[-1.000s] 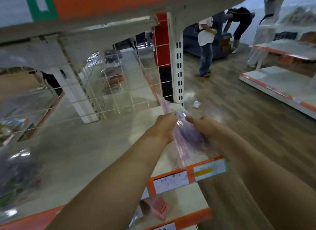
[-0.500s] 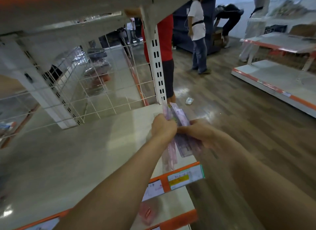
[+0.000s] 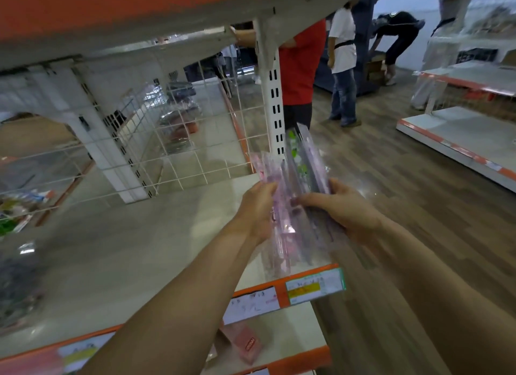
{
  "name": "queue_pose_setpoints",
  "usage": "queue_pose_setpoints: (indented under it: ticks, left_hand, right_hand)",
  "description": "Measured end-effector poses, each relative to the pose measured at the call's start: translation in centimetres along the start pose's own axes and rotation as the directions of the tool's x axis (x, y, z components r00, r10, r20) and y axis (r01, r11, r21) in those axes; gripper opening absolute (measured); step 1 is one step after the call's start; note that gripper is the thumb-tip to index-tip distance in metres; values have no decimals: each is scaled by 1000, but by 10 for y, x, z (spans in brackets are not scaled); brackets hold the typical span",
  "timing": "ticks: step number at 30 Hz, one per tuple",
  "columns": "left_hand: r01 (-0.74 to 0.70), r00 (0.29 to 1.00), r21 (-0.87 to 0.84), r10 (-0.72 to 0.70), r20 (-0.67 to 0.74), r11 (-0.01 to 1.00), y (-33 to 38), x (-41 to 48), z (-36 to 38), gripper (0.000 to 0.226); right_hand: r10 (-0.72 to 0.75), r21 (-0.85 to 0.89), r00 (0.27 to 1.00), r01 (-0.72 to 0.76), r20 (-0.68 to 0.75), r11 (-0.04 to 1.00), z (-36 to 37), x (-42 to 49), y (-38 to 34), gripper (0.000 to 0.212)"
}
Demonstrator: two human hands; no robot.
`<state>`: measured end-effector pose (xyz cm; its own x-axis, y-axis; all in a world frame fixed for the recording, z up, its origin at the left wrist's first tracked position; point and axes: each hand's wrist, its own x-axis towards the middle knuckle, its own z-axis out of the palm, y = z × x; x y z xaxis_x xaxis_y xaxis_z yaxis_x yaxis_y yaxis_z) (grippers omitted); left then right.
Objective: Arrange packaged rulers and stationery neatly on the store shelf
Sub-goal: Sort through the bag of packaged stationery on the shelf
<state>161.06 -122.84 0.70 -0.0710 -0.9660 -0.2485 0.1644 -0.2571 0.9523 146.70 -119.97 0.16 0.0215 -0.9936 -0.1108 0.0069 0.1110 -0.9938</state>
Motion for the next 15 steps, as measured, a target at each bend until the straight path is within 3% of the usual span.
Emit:
queue_pose_setpoints:
  ticks: [3, 6, 8, 12, 15]
  left_hand:
    - [-207, 978, -108, 204, -39, 972, 18, -8, -18, 28]
    - [-393, 916, -67, 385, -113, 917, 30, -27, -42, 45]
    - [-419, 900, 42, 421, -110, 907, 26, -41, -58, 57]
    - [-368, 905, 129, 386, -178, 921, 6, -57, -74, 24]
    - [-326, 897, 172, 362, -254, 929, -3, -56, -81, 27]
  right_hand:
    - [-265, -34, 963, 266, 44, 963, 41, -2, -20, 34]
    - [-392, -11, 915, 395, 96, 919, 84, -3, -22, 24]
    - [-394, -18, 910, 400, 132, 917, 109, -6, -12, 18]
    - [-361, 53, 912, 357, 198, 932, 136, -17, 18, 48]
    - [-356, -72, 898, 386, 259, 920, 141, -18, 27, 58]
